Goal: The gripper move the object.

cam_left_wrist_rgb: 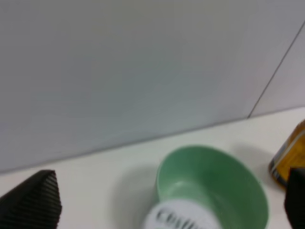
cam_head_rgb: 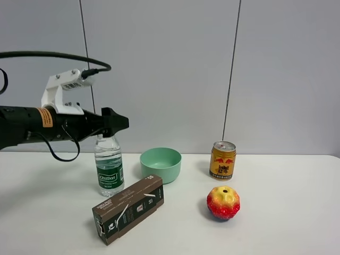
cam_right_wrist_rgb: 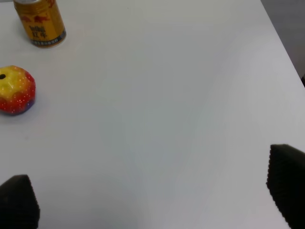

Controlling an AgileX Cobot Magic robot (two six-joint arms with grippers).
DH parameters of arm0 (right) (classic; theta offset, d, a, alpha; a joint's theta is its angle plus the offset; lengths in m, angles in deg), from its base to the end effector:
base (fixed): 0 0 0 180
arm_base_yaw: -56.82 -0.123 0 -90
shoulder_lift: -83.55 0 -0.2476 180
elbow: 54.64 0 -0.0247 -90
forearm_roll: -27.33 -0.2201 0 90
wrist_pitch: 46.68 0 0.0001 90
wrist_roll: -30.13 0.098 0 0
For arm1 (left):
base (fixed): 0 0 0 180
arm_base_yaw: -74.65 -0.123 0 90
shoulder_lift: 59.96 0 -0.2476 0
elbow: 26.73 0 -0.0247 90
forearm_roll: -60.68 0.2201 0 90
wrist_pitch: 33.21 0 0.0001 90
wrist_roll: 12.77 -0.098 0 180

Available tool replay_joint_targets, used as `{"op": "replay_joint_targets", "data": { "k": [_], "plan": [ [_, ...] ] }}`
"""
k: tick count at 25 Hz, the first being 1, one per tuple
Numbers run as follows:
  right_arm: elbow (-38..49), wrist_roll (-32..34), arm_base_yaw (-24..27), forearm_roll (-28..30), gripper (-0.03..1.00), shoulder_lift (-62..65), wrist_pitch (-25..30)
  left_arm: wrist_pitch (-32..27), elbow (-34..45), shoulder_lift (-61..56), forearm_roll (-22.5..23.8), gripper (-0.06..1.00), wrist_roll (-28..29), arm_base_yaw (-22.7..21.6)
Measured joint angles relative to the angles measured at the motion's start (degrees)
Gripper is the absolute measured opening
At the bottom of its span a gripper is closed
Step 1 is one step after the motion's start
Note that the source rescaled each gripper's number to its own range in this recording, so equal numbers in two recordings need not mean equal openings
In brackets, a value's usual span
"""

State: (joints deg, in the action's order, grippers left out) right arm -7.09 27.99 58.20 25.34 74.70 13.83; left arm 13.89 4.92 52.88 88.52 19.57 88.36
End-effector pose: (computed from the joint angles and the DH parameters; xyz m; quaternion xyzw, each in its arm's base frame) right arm 0.0124 0.0027 0.2591 -0.0063 0.8521 0.0013 0.5234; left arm 0.3170 -0.1118 0.1688 0.1182 0.7583 -0.2729 0.5801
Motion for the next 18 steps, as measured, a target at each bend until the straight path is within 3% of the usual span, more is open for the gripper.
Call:
{"op": "replay_joint_targets", "data": {
  "k": [5,10,13,18],
  "plan": [
    [0.0,0.0,0.0,0.0,1.0,0.0,0.0,-4.11,0.0,-7.71,-0.16,1.0,0.0,0.76],
    [0.0,0.0,0.0,0.0,1.0,0.0,0.0,-12.5,-0.05,-18.11,-2.63,1.0,-0.54,1.02],
    [0.0,0.0,0.0,0.0,1.0,0.0,0.0,-19.98,-0.05,-24.89,-5.96,1.0,-2.52,1.02],
    [0.0,0.0,0.0,0.0,1.0,0.0,0.0,-37.47,-0.2,-34.99,-14.6,1.0,-9.63,1.02]
  ]
}}
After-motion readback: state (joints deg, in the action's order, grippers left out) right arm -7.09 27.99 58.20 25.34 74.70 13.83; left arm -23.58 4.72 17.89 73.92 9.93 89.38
